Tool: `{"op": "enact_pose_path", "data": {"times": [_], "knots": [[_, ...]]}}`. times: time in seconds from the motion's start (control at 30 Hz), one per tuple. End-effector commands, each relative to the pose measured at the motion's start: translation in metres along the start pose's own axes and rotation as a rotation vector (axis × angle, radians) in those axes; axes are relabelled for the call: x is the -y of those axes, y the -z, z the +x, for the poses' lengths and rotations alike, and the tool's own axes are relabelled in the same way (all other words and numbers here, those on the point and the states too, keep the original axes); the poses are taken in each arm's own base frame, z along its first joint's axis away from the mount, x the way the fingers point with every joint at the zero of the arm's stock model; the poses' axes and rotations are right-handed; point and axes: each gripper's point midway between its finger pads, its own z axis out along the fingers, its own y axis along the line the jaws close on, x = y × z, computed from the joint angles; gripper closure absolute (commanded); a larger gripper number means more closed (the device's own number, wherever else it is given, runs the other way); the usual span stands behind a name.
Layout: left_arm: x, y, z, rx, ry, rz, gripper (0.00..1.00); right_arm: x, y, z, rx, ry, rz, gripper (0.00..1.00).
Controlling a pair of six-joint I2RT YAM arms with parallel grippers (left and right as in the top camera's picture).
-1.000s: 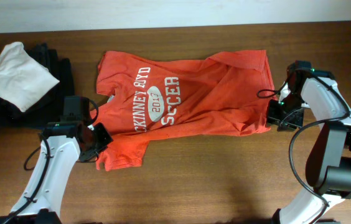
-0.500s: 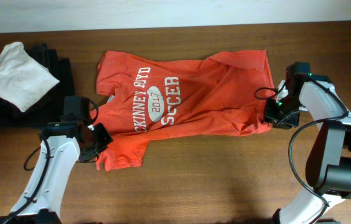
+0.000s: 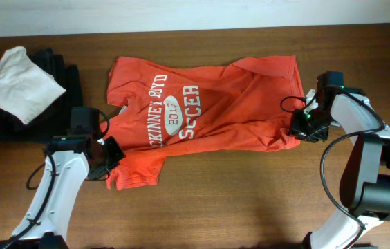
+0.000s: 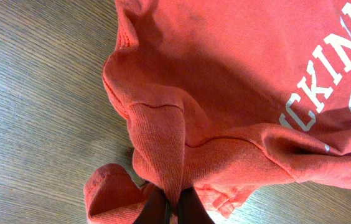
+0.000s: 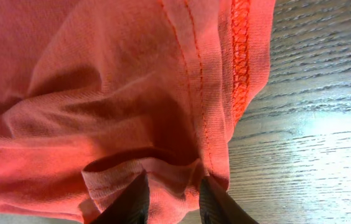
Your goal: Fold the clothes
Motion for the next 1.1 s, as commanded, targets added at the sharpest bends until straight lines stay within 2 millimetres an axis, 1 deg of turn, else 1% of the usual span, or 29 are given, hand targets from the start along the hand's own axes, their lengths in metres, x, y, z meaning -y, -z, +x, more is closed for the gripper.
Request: {"op": "enact_pose_path", "data": {"times": [0.0,0.07,0.17,0.2,0.23,0.27,0.3,0.33,0.37,0.43,0.47,0.5,0.53,0.57,0.6,0.73,0.83,0.93,1.0,1.03,1.07], "knots": [[0.002,0.001,0.000,0.001,-0.023,0.007,0.99,-0.002,-0.006,0.007,-0.023,0.005,-0.014,0.83],[0.002,0.001,0.000,0.001,-0.023,0.007,0.99,-0.002,-0.006,0.007,-0.026,0.004,-0.014,0.95],[0.002,0.001,0.000,0.001,-0.023,0.007,0.99,-0.001,-0.006,0.008,-0.028,0.006,-0.013,0.96],[0.002,0.001,0.000,0.001,-0.024,0.006,0.99,-0.001,-0.005,0.010,-0.034,0.009,-0.010,0.96],[0.002,0.001,0.000,0.002,-0.024,0.007,0.99,0.004,0.001,0.012,-0.045,0.003,0.009,0.96],[0.002,0.001,0.000,0.002,-0.024,0.007,0.99,0.012,0.008,0.013,-0.053,-0.011,0.045,0.96],[0.002,0.001,0.000,0.004,-0.024,0.006,0.99,0.028,0.023,0.012,-0.052,-0.064,0.119,0.96],[0.002,0.001,-0.001,0.005,-0.023,0.006,0.99,0.048,0.042,0.011,-0.039,-0.153,0.214,0.96],[0.002,0.001,-0.001,0.005,-0.023,0.006,0.99,0.064,0.059,0.010,-0.022,-0.226,0.275,0.96],[0.001,0.001,-0.001,0.006,-0.023,0.005,0.99,0.085,0.090,0.011,0.009,-0.323,0.319,0.96],[0.002,0.001,-0.001,0.006,-0.023,0.005,0.99,0.091,0.098,0.013,0.015,-0.347,0.316,0.96],[0.002,0.001,-0.002,0.009,-0.023,0.007,0.99,0.097,0.105,0.019,0.006,-0.373,0.313,0.96],[0.002,0.001,-0.002,0.010,-0.023,0.008,0.99,0.104,0.108,0.029,-0.030,-0.396,0.319,0.96],[0.002,0.001,-0.002,0.010,-0.023,0.008,0.99,0.109,0.108,0.040,-0.072,-0.413,0.326,0.96],[0.002,0.001,-0.002,0.010,-0.024,0.007,0.99,0.110,0.107,0.044,-0.089,-0.418,0.328,0.96],[0.000,0.001,0.001,-0.001,-0.023,0.001,0.99,0.113,0.097,0.059,-0.144,-0.423,0.342,0.96],[-0.003,0.001,0.007,-0.026,-0.058,-0.013,0.99,0.115,0.088,0.073,-0.192,-0.423,0.358,0.96],[-0.006,0.001,0.012,-0.047,-0.056,-0.024,0.99,0.117,0.080,0.086,-0.236,-0.424,0.370,0.96],[-0.006,0.001,0.012,-0.047,-0.056,-0.024,0.99,0.118,0.074,0.091,-0.249,-0.424,0.370,0.96],[-0.006,0.001,0.012,-0.048,-0.056,-0.023,0.99,0.118,0.073,0.093,-0.255,-0.424,0.370,0.85],[-0.006,0.001,0.012,-0.048,-0.056,-0.022,0.99,0.118,0.071,0.096,-0.262,-0.424,0.371,0.59]]}}
